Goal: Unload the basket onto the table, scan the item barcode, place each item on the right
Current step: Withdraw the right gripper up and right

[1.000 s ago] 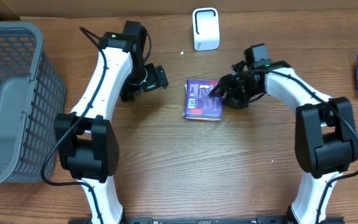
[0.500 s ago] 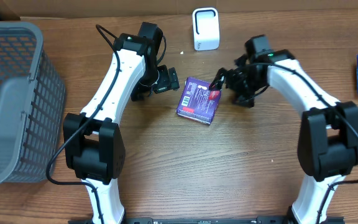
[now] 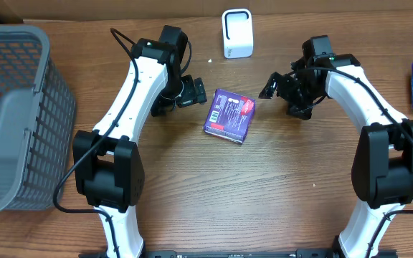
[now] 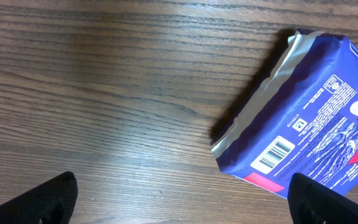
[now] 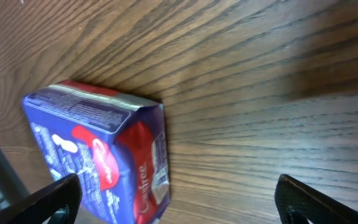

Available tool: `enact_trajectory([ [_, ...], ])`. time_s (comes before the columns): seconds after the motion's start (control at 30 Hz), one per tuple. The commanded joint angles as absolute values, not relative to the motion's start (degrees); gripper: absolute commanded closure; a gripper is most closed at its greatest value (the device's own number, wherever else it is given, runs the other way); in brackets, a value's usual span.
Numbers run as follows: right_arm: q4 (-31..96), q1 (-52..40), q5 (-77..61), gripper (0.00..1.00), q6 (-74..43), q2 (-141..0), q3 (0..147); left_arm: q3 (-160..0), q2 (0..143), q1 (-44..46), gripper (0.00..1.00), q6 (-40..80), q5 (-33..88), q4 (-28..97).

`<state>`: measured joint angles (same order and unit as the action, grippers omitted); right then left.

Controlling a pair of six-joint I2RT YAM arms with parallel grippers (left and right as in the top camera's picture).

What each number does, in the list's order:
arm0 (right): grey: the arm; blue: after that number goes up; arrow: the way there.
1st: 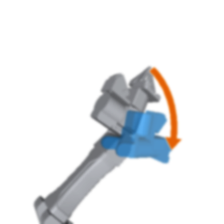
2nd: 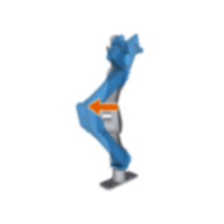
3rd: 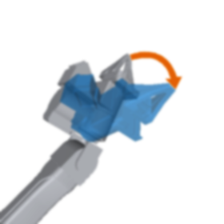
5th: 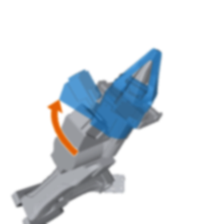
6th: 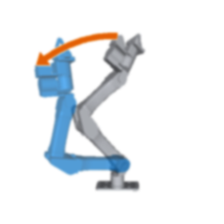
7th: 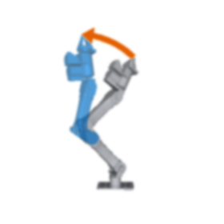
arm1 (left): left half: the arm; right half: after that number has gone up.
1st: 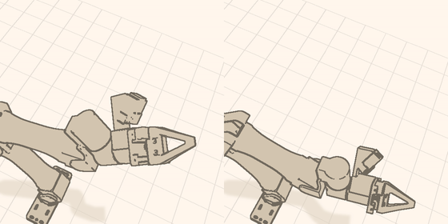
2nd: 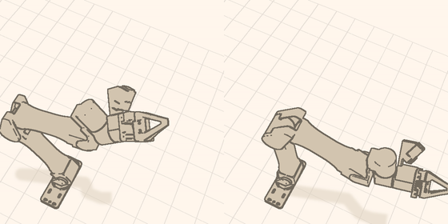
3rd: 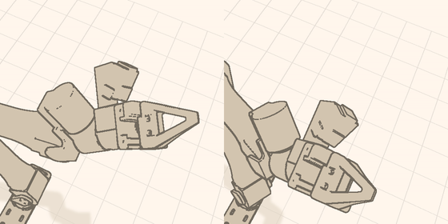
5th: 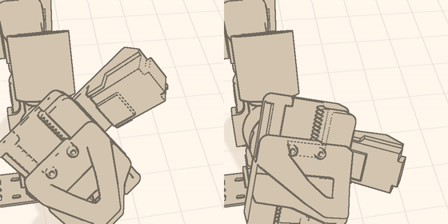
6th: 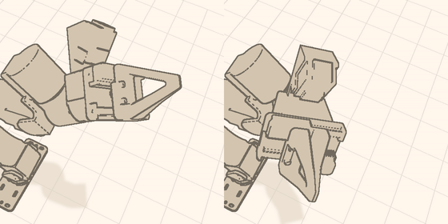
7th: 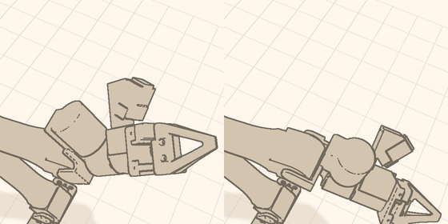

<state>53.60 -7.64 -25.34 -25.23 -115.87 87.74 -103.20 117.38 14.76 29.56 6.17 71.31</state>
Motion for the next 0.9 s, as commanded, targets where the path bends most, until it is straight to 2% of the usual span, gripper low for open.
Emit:
enact_trajectory([
  [0.0,53.7,-7.8,-21.5,0.00,-24.6,-114.0,89.2,-102.8,117.6,14.7,0.00,28.3,5.4,71.3],
  [0.23,53.2,-6.8,-20.6,0.00,-18.0,-113.9,89.3,-102.8,117.6,14.7,0.00,28.3,5.4,71.3],
  [0.5,46.9,-3.1,-24.4,0.01,-17.7,-113.9,89.3,-102.8,117.6,14.7,0.00,28.3,3.6,71.2],
  [0.67,38.7,-3.9,-30.2,0.25,-17.7,-114.2,89.3,-102.8,117.6,14.7,0.00,28.3,3.6,71.2],
  [0.87,32.6,-8.1,-30.1,0.36,-17.5,-117.0,89.2,-102.8,117.6,14.7,0.00,29.6,5.6,71.1],
])
